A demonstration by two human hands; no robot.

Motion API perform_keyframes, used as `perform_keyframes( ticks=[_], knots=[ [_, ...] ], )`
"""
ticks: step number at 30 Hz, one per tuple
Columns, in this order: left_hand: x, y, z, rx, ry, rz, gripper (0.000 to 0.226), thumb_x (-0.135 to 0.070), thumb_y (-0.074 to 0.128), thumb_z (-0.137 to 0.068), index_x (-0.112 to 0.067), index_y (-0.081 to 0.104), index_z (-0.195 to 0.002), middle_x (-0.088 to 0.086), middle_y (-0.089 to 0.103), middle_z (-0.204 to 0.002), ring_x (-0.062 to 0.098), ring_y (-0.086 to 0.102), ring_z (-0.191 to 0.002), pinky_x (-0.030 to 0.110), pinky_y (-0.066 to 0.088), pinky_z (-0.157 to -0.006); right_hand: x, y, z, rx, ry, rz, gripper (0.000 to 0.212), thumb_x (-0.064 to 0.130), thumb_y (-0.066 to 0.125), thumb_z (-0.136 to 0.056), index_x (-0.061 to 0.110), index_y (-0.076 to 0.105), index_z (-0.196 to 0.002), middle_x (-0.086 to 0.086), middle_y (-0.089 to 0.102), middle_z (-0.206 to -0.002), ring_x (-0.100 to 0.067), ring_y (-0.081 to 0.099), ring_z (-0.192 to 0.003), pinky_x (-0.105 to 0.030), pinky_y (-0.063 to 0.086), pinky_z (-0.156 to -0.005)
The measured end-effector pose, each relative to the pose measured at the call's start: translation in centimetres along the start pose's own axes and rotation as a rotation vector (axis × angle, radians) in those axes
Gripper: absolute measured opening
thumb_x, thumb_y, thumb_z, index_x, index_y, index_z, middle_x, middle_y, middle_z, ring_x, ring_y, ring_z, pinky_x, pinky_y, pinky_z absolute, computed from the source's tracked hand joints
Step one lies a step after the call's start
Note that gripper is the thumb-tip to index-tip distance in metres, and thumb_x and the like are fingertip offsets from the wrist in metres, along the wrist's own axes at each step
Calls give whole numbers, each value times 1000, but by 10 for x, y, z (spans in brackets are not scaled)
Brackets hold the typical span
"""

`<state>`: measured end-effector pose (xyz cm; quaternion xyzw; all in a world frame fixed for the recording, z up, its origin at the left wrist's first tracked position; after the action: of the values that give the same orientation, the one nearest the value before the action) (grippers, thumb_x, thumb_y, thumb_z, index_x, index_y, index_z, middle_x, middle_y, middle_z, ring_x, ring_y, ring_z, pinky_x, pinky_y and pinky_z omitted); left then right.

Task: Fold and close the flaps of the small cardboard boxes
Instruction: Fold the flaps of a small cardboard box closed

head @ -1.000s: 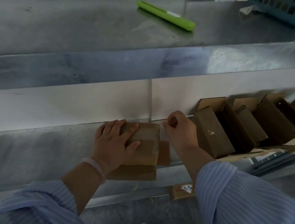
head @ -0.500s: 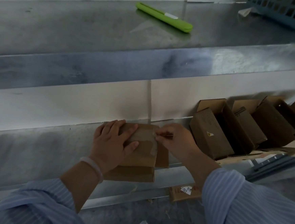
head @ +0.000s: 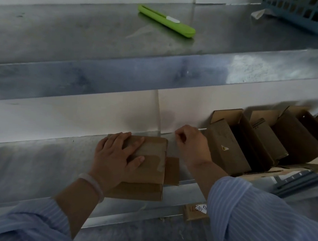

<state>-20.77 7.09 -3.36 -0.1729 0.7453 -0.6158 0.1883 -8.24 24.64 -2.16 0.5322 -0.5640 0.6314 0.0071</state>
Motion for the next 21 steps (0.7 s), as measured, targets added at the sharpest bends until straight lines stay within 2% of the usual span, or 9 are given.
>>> perform_keyframes(
  ticks=[2, 3, 5, 7, 8, 10, 12, 15, 21],
  knots=[
    [0, 0, -1, -4, 1, -5, 56, -67, 26, -87, -43, 48, -133, 2, 54, -132, 27, 50, -120, 46, 36, -102, 13, 9, 8, 75, -178, 6, 10, 22, 63, -90, 16, 70, -93, 2, 67, -94, -10, 59, -86, -26, 52, -80],
    [0, 0, -1, -8, 3, -5, 56, -67, 27, -87, -43, 48, -133, 3, 55, -131, 27, 51, -119, 46, 38, -100, 14, 10, 11, 85, -196, -33, 10, 24, 65, -89, 17, 72, -93, 5, 68, -93, -7, 60, -86, -23, 51, -80],
    [0, 0, -1, -10, 4, -10, 55, -67, 27, -87, -43, 48, -132, 3, 55, -130, 27, 51, -118, 47, 39, -99, -4, 13, 11, 95, -6, -272, 10, 23, 69, -87, 21, 74, -96, 10, 71, -90, -2, 63, -86, -16, 51, -80],
    [0, 0, -1, -6, 3, -19, 55, -67, 27, -88, -44, 47, -133, 2, 55, -131, 27, 50, -119, 46, 39, -100, -22, 29, 11, 152, 237, -565, 27, 12, 72, -85, 22, 71, -110, 4, 71, -91, -7, 66, -89, -20, 53, -85],
    [0, 0, -1, -5, 2, -21, 55, -67, 26, -87, -44, 46, -133, 2, 54, -132, 27, 50, -119, 46, 38, -101, -27, 38, 11, 193, 314, -656, 34, 7, 72, -84, 18, 68, -116, 0, 71, -91, -12, 67, -90, -24, 55, -86],
    [0, 1, -1, -2, -1, -22, 55, -67, 26, -87, -44, 46, -133, 1, 53, -132, 26, 49, -120, 46, 38, -101, -28, 51, 14, 267, 406, -766, 32, 2, 68, -86, 8, 66, -117, -2, 70, -90, -13, 68, -85, -25, 57, -80],
    [0, 1, -1, 1, 1, -25, 55, -67, 25, -88, -45, 44, -134, 0, 52, -133, 26, 49, -121, 46, 37, -102, -31, 53, 14, 281, 433, -777, 21, 5, 70, -85, 9, 70, -106, 0, 71, -90, -12, 68, -85, -23, 57, -79],
    [1, 2, -1, 10, -2, -31, 57, -69, 22, -88, -45, 44, -135, 0, 51, -134, 25, 48, -122, 46, 37, -102, -40, 48, 9, 241, 444, -680, 11, 8, 75, -81, 17, 69, -82, -1, 71, -84, -17, 68, -87, -30, 57, -83],
    [3, 5, -1, 21, -14, -28, 58, -69, 20, -88, -46, 42, -136, -1, 50, -136, 24, 45, -125, 46, 33, -105, -57, 53, 2, 173, 509, -632, 13, 7, 69, -86, 4, 62, -96, -14, 72, -91, -23, 72, -79, -39, 60, -75]
  ],
)
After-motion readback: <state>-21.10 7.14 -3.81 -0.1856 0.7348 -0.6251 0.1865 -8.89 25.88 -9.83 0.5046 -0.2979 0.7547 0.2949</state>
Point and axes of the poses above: each hand's wrist, its own z-axis away from the middle knuckle, its own y-axis out of the palm, x = y × z, the point moved 10 cm from there along -z, towards the middle knuckle
